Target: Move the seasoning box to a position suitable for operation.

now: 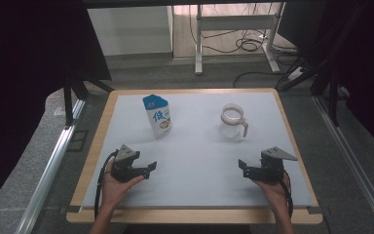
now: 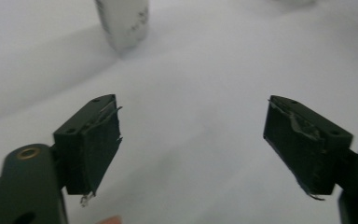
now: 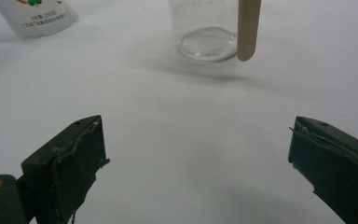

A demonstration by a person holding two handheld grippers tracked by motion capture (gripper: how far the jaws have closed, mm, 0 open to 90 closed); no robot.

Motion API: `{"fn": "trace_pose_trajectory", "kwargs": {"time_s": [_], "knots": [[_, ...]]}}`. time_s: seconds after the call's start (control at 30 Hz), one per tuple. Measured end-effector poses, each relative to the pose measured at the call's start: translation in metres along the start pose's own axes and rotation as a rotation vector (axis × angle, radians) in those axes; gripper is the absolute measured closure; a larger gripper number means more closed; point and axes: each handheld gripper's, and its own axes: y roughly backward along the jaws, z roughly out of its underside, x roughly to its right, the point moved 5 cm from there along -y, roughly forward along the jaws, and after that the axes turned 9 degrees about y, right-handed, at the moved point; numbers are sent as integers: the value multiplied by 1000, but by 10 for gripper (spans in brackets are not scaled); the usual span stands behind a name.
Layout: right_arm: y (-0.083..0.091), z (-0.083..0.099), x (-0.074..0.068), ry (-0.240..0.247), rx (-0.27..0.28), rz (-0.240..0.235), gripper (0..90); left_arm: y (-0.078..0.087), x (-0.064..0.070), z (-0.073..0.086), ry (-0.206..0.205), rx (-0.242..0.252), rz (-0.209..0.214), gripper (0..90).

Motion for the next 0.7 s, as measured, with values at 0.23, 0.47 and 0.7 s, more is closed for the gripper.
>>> {"fn": "trace_pose_trajectory", "kwargs": {"time_s": [0.23, 0.47, 0.7], "knots": [[-3, 2, -4, 25, 18, -12, 64, -5, -10, 4, 20, -24, 51, 185], [-8, 8, -7, 46, -18, 3, 84, -5, -2, 2, -23, -16, 35, 238], [1, 4, -8, 51, 10, -8, 88, 1, -1, 3, -6, -29, 37, 248]]}}
